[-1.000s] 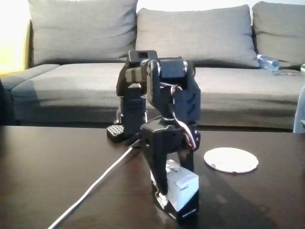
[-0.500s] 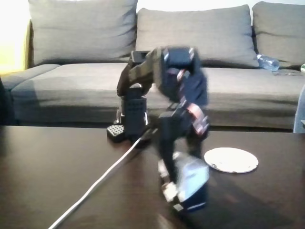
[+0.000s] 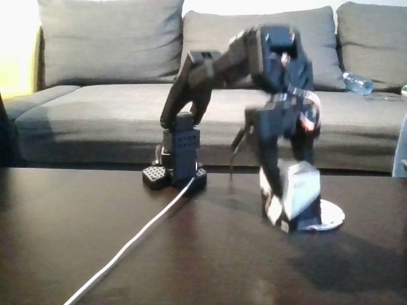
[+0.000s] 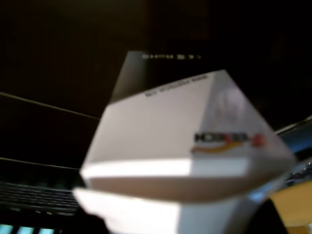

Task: Grasp a servo box and put it on the zirlivani.

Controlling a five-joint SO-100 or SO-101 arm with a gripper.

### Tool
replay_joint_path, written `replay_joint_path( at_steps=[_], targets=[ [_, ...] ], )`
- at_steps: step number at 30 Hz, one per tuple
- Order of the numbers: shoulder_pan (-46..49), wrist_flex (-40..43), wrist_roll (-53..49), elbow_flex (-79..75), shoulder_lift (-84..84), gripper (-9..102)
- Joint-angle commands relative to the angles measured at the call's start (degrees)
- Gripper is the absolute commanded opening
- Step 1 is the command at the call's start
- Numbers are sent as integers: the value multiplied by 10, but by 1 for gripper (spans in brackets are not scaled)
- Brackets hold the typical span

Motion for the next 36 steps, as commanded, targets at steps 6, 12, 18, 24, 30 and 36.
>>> replay_joint_path(
  at_steps=[6,12,18,24,30,36],
  targets=[
    [-54,31,184,131,169,13],
    [-111,29,303,187,192,13],
    [-154,18,371,231,198,13],
    [-189,18,396,246,198,13],
    [-220,20,404,248,192,13],
    [-237,0,390,323,198,13]
  ],
)
